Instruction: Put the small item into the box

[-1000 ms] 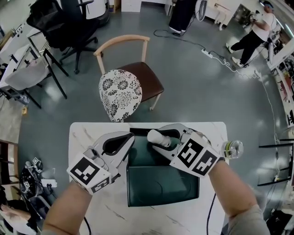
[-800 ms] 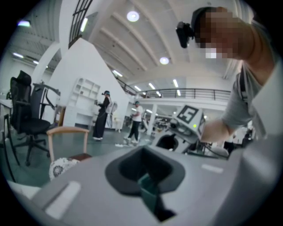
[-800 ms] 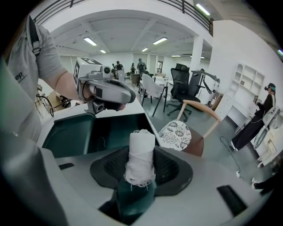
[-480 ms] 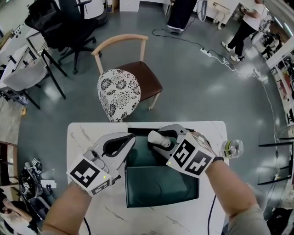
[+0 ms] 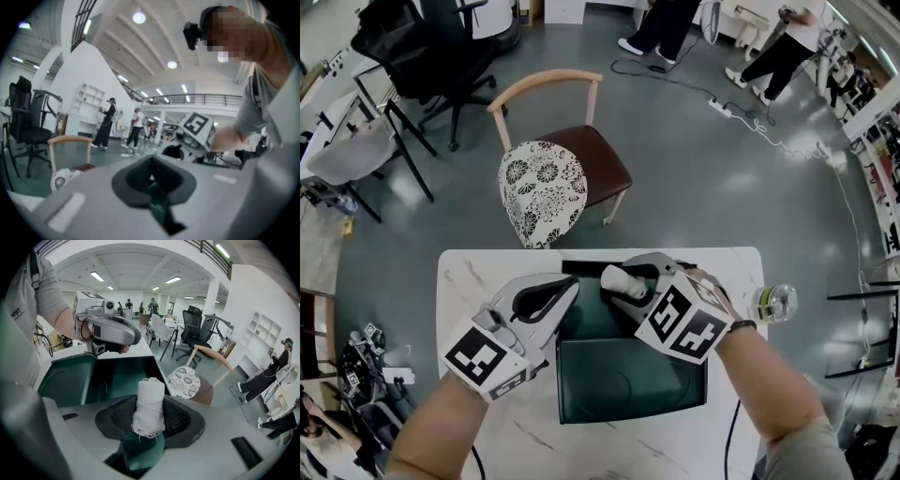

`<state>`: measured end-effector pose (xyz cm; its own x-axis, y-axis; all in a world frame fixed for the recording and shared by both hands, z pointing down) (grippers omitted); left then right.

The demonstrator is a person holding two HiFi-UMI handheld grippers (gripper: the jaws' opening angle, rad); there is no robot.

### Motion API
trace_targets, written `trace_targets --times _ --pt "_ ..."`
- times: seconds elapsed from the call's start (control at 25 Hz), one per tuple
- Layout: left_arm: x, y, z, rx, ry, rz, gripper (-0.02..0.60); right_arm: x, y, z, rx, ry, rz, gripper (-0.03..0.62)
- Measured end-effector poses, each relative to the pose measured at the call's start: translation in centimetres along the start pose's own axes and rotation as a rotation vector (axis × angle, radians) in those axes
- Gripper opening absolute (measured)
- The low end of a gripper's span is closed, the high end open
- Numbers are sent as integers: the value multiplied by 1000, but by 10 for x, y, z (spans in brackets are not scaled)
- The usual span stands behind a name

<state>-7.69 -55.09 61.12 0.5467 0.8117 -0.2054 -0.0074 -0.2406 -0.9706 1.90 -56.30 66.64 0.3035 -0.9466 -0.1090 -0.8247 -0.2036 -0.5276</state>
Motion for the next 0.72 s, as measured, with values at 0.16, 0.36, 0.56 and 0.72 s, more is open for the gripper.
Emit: trace_targets --times 0.16,0.36,0.56,0.72 --pt "2 0 0 3 -5 3 5 -1 2 -1 0 8 0 188" --pt "3 -1 1 10 0 14 5 -4 5 -1 6 12 10 218" --pt "3 -2 2 7 0 14 5 -3 7 1 5 9 14 218" --pt "3 -1 3 17 6 22 3 -4 7 2 10 6 13 218"
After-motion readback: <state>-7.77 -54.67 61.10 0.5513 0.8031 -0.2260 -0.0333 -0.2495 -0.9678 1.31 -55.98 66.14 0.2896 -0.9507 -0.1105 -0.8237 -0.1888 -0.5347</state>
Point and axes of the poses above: the fingertips, and each gripper's own axes: z backward along the fingers, x to its right, y out of its top, the point moved 3 cm from there along z, backward along the fingers
